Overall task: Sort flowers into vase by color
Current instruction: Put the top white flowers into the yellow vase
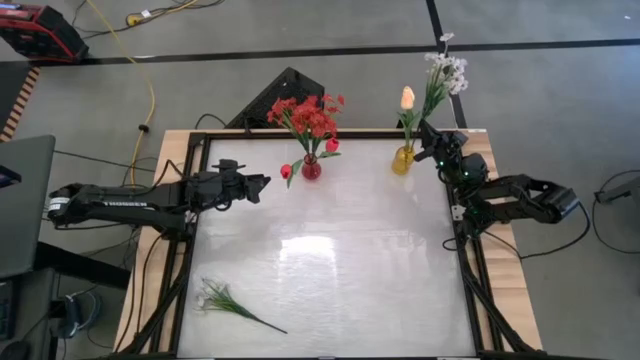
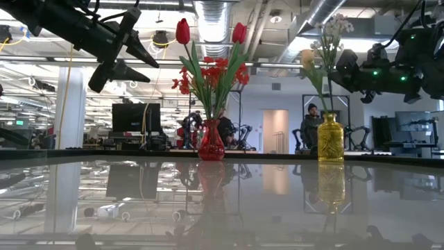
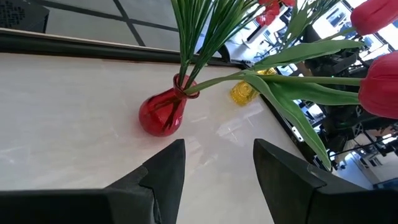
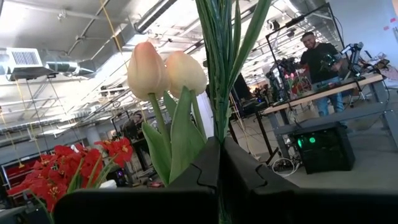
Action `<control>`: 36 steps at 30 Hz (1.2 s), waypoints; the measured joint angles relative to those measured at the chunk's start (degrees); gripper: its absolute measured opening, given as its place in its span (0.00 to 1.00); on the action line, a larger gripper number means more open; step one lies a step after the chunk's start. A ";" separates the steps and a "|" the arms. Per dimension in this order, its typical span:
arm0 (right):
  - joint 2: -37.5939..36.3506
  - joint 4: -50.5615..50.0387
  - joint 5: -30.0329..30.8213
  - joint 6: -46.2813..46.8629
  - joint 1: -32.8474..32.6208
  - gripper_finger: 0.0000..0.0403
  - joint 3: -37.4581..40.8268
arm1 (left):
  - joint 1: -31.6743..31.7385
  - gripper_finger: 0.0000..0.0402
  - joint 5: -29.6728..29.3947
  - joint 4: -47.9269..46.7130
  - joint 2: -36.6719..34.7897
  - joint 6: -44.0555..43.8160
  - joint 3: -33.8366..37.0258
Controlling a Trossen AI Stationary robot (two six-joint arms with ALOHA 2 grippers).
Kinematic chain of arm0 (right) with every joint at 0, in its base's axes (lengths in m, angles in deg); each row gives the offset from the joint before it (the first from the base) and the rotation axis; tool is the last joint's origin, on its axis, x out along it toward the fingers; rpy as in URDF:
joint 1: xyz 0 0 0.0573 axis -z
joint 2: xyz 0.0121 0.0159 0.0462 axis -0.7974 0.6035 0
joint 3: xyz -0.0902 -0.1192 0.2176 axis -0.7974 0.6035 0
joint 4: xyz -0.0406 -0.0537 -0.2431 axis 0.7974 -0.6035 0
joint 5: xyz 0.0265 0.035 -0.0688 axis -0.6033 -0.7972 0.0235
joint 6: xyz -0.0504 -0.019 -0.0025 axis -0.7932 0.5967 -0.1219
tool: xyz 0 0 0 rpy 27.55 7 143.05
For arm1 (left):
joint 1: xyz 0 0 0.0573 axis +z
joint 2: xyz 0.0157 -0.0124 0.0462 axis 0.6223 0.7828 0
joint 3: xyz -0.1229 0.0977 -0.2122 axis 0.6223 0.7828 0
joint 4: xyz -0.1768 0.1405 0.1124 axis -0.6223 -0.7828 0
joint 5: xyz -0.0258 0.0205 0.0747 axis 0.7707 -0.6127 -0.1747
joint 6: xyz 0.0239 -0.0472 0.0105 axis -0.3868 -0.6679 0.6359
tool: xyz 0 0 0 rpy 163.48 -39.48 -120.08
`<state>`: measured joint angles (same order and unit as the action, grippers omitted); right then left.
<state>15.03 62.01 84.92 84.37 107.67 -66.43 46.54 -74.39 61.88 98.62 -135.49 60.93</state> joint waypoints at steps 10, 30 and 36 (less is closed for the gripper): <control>0.00 -0.14 -0.08 -0.03 -1.05 0.09 0.00 | 0.01 0.44 0.00 0.00 0.00 -0.43 0.00; 0.00 -1.60 1.04 -7.56 -3.65 0.15 -0.02 | 0.00 0.44 3.88 0.00 0.00 -1.03 0.00; 0.00 -2.95 1.06 -7.63 -3.65 0.20 -0.02 | 0.00 0.44 3.87 -0.02 0.00 0.08 0.00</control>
<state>15.03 59.06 85.98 76.74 104.02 -66.45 46.54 -70.52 61.86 98.62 -135.42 60.93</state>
